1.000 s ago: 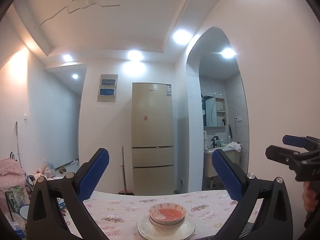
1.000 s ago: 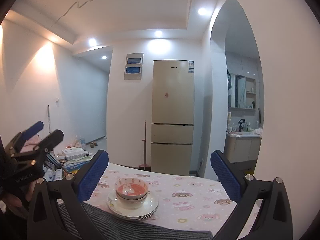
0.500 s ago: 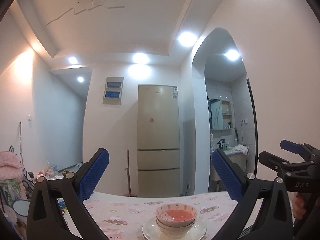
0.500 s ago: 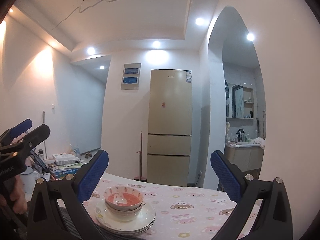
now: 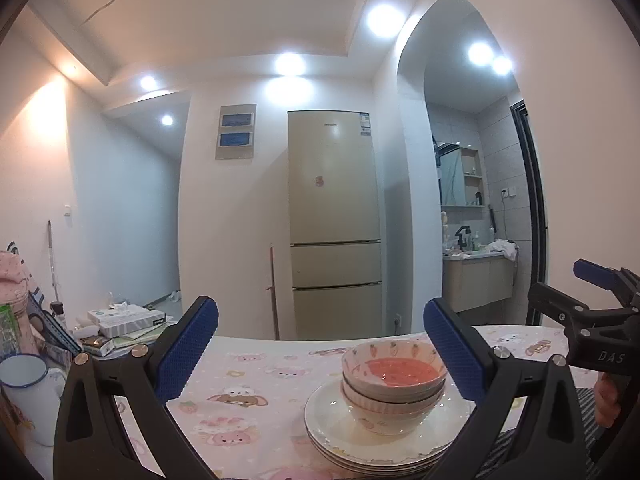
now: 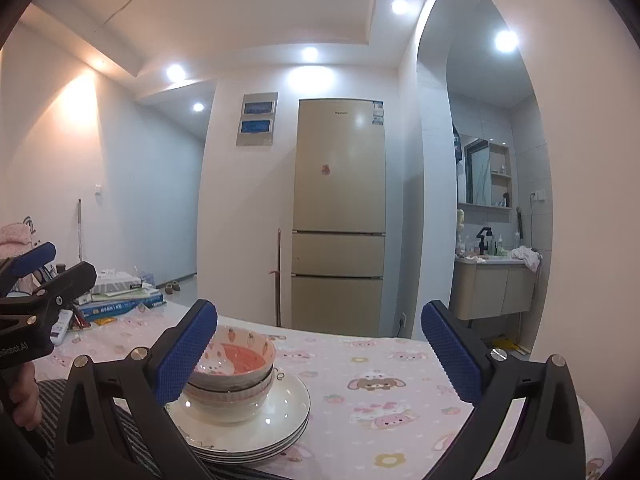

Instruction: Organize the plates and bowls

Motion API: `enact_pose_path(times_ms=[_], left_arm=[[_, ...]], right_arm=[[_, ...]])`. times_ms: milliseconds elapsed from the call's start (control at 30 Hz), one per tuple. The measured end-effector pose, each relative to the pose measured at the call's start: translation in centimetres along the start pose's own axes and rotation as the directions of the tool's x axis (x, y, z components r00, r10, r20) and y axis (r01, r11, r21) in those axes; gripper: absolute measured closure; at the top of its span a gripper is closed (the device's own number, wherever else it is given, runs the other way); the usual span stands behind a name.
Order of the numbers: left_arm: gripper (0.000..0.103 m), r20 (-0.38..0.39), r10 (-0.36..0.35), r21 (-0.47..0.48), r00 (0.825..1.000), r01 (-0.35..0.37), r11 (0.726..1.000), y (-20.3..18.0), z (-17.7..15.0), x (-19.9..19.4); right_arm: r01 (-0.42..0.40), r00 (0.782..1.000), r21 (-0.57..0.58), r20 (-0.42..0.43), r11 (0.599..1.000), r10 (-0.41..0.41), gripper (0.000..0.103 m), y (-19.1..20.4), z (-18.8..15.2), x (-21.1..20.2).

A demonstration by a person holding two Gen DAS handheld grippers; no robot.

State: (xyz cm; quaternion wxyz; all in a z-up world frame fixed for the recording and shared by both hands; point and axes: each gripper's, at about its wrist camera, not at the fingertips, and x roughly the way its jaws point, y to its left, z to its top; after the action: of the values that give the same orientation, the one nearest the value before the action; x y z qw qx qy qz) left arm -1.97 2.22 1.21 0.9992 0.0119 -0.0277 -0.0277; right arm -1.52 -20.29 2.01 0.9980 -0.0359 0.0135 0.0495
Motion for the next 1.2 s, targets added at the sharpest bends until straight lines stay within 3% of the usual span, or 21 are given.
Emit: enact_pose_path(times_ms=[300,1200], left_arm=[[0.0,-0.063,-0.051,0.011,0.997,0.052,0.999,-0.6,-1.8,1.0],[0.0,-0.089,0.006,-0.031,0.996,-0.009,0.999,0.4,-2.3,1.3]], right_arm=[[0.0,1.0,-0.047,-0.017,0.999,-0.001,0.0,1.0,-2.4,0.5],[0.018,0.997,-0.005,-0.079,1.0,-0.018,0.0,0.2,-3.4,1.7]])
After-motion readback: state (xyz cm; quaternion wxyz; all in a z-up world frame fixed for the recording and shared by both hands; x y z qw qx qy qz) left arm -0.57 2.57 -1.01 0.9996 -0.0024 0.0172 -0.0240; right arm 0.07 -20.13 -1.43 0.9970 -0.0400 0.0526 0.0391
